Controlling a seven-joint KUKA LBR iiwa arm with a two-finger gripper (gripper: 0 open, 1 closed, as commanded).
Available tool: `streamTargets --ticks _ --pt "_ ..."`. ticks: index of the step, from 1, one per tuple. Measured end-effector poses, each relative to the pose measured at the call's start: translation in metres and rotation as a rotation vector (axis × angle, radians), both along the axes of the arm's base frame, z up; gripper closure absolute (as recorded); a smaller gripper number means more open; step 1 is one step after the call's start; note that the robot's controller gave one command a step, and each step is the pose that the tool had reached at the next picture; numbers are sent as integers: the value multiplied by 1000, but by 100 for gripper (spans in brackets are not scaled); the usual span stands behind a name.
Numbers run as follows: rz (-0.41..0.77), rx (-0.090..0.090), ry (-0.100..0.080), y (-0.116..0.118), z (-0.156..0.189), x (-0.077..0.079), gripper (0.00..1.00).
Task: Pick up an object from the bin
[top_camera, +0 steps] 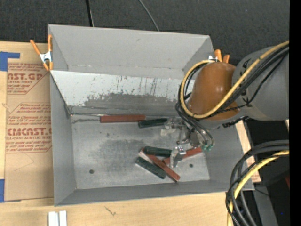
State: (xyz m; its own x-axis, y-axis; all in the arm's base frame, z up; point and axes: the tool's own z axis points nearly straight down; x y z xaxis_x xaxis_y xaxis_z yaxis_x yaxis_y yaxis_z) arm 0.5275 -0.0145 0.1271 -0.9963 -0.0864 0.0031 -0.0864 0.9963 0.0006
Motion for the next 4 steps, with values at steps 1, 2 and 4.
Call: streamTargets --ticks 1,2,4 --pt "-245 0 -4 2 7 -6 0" --pt "-263 -1 -3 3 -37 -13 0" --pt "-358 -5 -18 3 -45 -19 100"
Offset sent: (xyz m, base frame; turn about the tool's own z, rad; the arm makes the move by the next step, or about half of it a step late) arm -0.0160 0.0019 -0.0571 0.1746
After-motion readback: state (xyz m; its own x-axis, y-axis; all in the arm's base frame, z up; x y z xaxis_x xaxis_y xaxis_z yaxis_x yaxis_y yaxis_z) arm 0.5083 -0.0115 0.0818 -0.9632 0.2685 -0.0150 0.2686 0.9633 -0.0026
